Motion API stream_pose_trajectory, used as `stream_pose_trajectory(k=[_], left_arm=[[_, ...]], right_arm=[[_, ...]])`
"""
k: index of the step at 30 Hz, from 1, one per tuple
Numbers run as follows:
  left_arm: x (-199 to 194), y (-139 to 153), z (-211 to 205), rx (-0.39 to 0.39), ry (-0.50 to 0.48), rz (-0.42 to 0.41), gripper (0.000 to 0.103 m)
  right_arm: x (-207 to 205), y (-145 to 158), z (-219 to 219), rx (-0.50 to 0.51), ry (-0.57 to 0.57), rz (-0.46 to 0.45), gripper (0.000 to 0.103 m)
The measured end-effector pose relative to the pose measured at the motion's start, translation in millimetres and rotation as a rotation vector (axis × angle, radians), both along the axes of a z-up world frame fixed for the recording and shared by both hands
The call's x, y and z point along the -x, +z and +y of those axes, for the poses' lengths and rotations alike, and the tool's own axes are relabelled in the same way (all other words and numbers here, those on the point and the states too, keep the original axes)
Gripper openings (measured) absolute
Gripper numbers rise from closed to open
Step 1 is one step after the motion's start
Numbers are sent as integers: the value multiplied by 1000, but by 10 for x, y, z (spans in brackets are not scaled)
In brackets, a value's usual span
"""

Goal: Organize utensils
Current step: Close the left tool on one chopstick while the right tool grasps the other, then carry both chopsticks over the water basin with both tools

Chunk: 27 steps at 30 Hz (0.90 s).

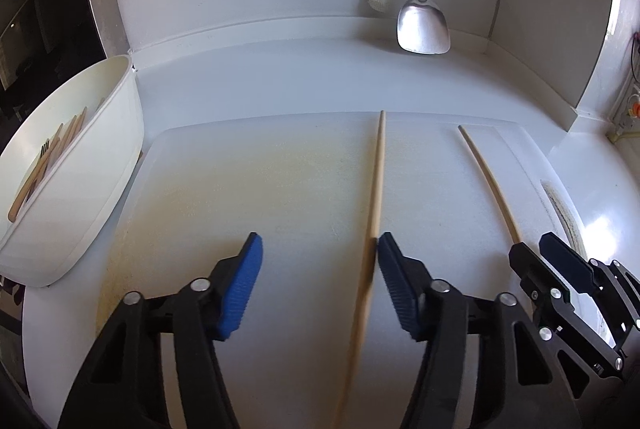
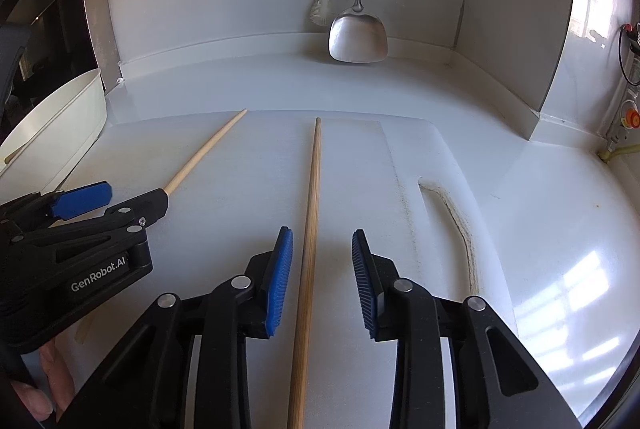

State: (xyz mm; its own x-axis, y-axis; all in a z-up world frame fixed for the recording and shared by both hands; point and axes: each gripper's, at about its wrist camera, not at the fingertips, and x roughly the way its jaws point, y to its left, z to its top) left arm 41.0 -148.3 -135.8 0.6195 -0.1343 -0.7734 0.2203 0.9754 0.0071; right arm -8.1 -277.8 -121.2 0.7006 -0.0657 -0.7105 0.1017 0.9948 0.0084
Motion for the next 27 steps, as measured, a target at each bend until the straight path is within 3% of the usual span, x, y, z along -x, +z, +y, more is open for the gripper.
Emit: stream_pose_trajectory(k=[4,6,13,18,22,27], left_arm=[[51,23,-65,4,-38,0,16],[67,28,-66,14,-47,7,7],[54,49,119,143,-37,81,7],[101,119,198,165,-26,93,7],[156,312,269,175,-13,91,7],[217,754,460,193,33,70,7]], right_arm=[[-3,6,112,34,32,2,9],[-1,7,122,33,34,0,7],[29,19,-23,-100,6,-3,6],[62,99,-14,-119,9,-6,6],[83,285,30,-131,27,-19,6],[82,668,111,-159,81,-59,6]])
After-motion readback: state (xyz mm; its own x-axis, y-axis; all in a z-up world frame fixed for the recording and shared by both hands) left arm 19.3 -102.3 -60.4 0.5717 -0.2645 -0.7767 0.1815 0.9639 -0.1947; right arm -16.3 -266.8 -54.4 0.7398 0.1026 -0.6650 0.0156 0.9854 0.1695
